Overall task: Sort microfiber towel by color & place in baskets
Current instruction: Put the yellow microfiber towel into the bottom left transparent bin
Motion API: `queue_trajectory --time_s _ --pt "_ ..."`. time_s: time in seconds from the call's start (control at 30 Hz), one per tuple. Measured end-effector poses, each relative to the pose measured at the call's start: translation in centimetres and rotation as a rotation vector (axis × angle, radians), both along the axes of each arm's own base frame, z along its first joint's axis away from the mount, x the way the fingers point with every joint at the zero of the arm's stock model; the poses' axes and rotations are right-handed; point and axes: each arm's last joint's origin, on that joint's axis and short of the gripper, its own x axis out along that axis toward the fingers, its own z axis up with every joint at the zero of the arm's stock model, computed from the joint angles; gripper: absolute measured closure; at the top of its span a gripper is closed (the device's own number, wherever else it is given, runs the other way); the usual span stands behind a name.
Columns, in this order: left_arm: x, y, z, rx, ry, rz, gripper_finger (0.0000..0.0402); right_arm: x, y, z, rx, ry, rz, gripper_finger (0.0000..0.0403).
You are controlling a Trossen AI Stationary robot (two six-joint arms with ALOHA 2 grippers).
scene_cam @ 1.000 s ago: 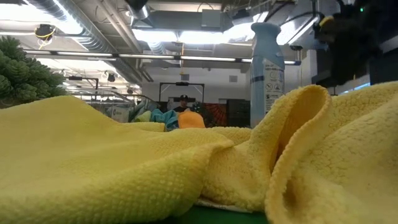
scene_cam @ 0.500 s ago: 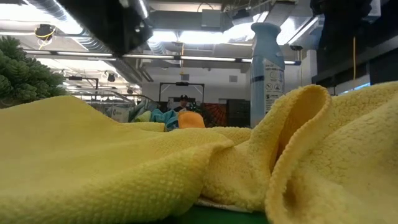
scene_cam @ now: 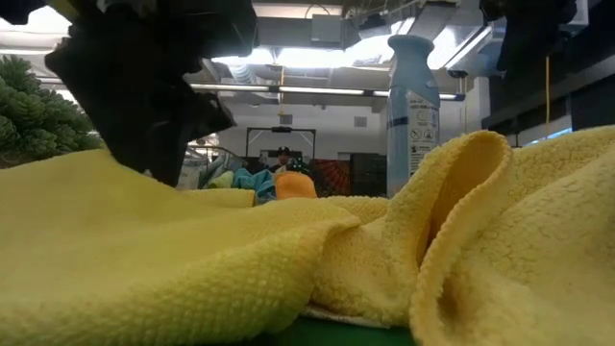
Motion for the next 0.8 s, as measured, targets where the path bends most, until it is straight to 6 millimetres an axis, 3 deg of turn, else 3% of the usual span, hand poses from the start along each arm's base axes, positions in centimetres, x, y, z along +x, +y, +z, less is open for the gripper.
queue_trajectory --time_s 0.33,0.8 --pt "0.3 0.0 -0.7 0.066 -0.015 0.020 0.0272 0.1 0.0 0.0 -0.007 -0.003 0.014 0.0240" --pt "1.8 -0.5 -5.0 0.148 0.005 0.039 0.0273 0.1 0.0 0.1 -0.005 -0.013 0.016 0.0240"
